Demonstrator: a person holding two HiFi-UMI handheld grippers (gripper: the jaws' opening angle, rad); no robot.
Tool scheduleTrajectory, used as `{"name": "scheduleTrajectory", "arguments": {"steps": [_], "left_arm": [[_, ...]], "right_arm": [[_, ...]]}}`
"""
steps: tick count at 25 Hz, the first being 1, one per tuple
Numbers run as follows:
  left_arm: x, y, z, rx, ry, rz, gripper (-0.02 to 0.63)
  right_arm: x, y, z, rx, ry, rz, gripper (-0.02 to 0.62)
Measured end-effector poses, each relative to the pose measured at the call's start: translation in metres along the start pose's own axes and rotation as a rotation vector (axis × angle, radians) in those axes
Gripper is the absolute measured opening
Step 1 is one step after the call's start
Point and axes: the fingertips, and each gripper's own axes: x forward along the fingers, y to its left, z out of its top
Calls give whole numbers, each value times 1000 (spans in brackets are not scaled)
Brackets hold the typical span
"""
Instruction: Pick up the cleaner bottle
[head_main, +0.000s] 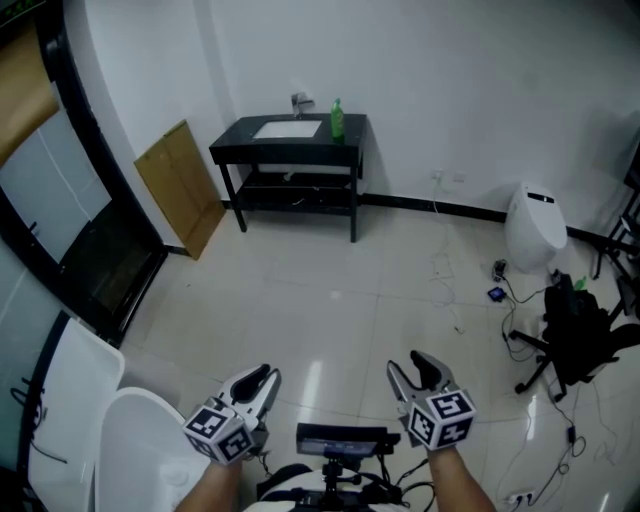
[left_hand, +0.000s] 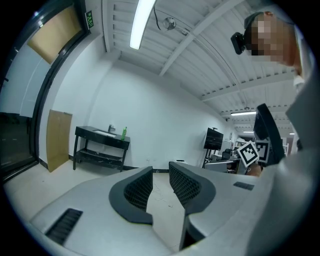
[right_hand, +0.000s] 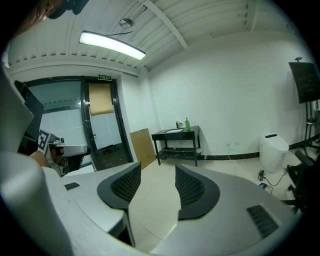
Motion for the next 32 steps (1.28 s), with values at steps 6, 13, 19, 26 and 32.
{"name": "scheduleTrajectory", "arguments": {"steps": [6,13,19,26,32], "left_arm": [[33,4,9,12,-3,-12,97],[71,19,17,12,3,-32,97],[114,53,25,4,-3,-75,97],[164,113,57,-1,-19,-106,97],[188,167,79,13,-37,-106,97]], "right_arm": [[18,-21,8,18,-2,7,210],[39,-39,16,19,0,-20,210],[76,-56,28,17,3,-61,210],[138,-68,66,10,-1,-97,210],[190,-66,91,3,0,-119,210]]}}
